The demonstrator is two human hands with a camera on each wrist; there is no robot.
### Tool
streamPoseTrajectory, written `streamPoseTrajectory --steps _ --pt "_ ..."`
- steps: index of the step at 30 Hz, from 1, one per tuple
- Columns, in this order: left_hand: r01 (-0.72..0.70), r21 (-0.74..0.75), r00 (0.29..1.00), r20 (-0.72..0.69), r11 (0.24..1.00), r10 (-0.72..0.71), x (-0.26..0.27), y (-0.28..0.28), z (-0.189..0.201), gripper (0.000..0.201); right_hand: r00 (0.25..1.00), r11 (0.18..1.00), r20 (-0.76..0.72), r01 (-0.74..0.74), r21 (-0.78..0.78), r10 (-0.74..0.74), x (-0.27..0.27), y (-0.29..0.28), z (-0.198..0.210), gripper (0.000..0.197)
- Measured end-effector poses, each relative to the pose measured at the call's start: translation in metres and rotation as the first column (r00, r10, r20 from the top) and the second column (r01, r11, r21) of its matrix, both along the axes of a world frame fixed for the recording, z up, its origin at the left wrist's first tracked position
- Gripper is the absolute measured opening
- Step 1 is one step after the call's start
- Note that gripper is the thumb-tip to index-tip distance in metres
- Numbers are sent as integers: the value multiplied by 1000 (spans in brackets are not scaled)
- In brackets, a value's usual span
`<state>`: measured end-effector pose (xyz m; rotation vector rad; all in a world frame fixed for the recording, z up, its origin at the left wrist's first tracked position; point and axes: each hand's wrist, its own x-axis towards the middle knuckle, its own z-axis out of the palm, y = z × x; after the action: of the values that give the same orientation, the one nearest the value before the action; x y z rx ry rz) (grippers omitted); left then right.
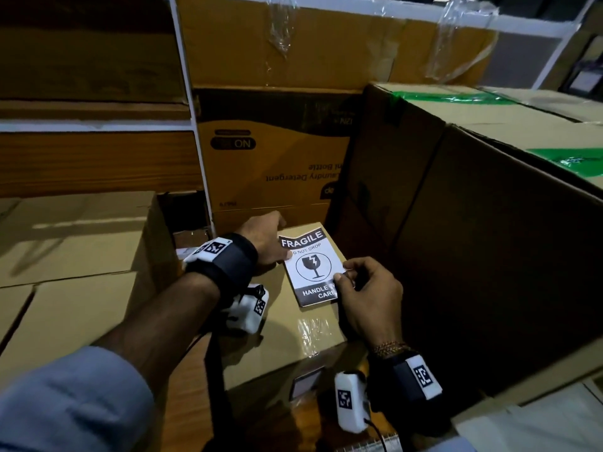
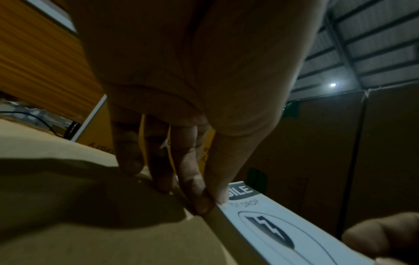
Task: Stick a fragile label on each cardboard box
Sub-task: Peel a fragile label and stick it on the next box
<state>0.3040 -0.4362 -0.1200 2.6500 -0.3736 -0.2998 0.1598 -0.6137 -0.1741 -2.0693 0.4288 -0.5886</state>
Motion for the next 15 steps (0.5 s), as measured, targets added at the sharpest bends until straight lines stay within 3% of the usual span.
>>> streamPoseTrajectory --steps 8,15 --pt "-8 -26 1000 -18 1000 7 -3 -2 -4 64 999 998 49 7 -69 -4 -3 1 -13 20" --pt "13 12 999 -30 1000 -13 -9 -3 -2 75 996 988 84 28 -155 -15 -2 4 -13 17"
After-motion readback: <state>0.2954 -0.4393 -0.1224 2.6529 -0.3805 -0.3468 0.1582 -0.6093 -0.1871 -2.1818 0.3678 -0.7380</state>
